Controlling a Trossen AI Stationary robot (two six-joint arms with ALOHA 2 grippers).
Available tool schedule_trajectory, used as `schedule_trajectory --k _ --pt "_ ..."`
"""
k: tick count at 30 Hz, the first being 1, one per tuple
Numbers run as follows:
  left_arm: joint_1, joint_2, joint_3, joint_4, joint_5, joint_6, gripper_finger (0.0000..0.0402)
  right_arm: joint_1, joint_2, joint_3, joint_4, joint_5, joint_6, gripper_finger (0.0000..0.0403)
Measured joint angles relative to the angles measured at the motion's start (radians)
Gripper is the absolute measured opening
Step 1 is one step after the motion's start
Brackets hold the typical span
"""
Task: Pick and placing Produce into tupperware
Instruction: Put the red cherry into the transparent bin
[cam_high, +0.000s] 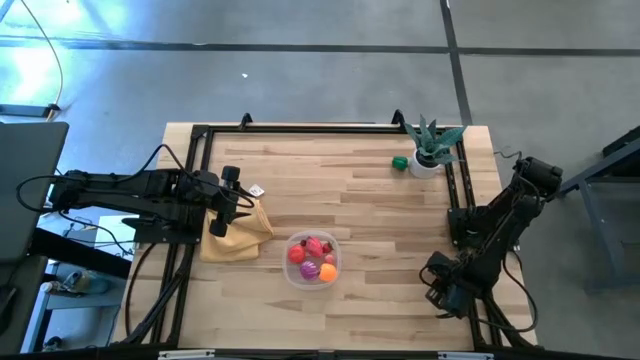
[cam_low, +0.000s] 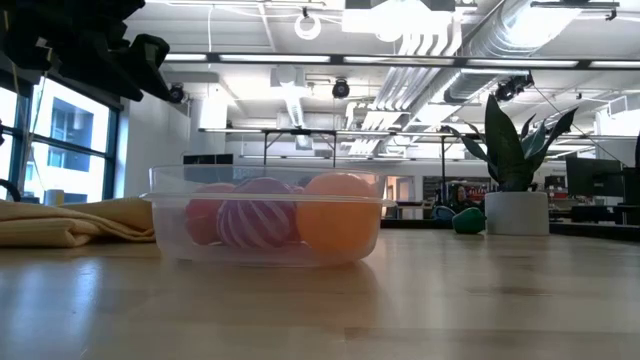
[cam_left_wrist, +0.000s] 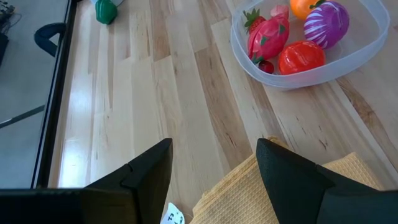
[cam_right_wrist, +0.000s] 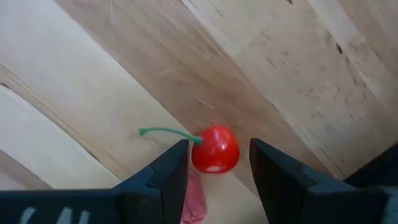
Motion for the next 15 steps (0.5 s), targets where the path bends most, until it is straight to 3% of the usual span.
schedule_trajectory --k 8,15 --pt "0.0 0.0 0.0 0.0 0.0 0.0 0.0221 0.0 0.0 0.0 -0.002 -0.026 0.026 0.0159" --pt "0.0 0.0 0.0 0.0 0.0 0.0 0.0221 0.0 0.0 0.0 -0.002 -0.018 0.019 0.0128"
